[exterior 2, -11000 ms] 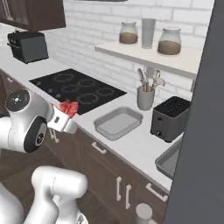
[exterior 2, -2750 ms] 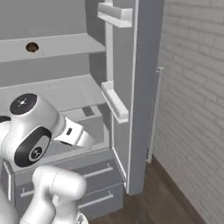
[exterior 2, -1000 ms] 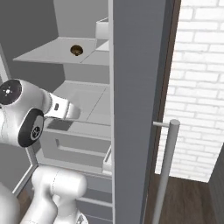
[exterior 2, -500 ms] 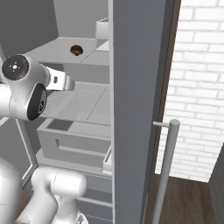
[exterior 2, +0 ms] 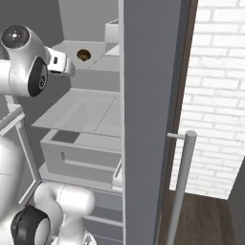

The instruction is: Place one mushroom and one steak in each tupperware on the nearby counter, to pack two identical lunches.

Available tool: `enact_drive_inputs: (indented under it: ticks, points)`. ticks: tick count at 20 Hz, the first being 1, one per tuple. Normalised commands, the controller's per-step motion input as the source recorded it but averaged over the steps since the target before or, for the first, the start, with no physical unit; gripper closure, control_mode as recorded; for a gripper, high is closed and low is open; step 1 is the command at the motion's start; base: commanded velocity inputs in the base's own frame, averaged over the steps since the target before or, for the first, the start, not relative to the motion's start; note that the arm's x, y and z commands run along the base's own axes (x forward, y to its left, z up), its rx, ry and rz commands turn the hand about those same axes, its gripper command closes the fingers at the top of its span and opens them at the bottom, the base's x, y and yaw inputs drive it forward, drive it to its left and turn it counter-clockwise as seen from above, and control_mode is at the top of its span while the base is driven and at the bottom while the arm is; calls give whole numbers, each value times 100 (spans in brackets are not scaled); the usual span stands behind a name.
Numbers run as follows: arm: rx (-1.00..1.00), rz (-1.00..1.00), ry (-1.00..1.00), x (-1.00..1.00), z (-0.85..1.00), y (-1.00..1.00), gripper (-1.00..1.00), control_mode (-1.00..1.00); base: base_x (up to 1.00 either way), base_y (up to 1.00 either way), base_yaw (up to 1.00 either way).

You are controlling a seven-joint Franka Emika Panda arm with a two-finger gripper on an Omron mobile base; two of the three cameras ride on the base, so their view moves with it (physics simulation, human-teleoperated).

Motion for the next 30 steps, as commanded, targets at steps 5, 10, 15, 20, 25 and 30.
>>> enact_drive_inputs:
  ticks: [5,10,15,20,25,30]
  points:
    - [0,-2,3,42,-1,-5,-100,-100,0,0,0]
    - [-2,0,2,59,-9,-2,-100,-100,0,0,0]
    - [-1,0,2,75,-11,-3,-100,-100,0,0,0]
    - [0,0,1,72,0,0,-100,-100,0,0,0]
    - [0,0,0,51,0,0,-100,-100,0,0,0]
    - [0,-1,0,38,0,-3,-100,-100,0,0,0]
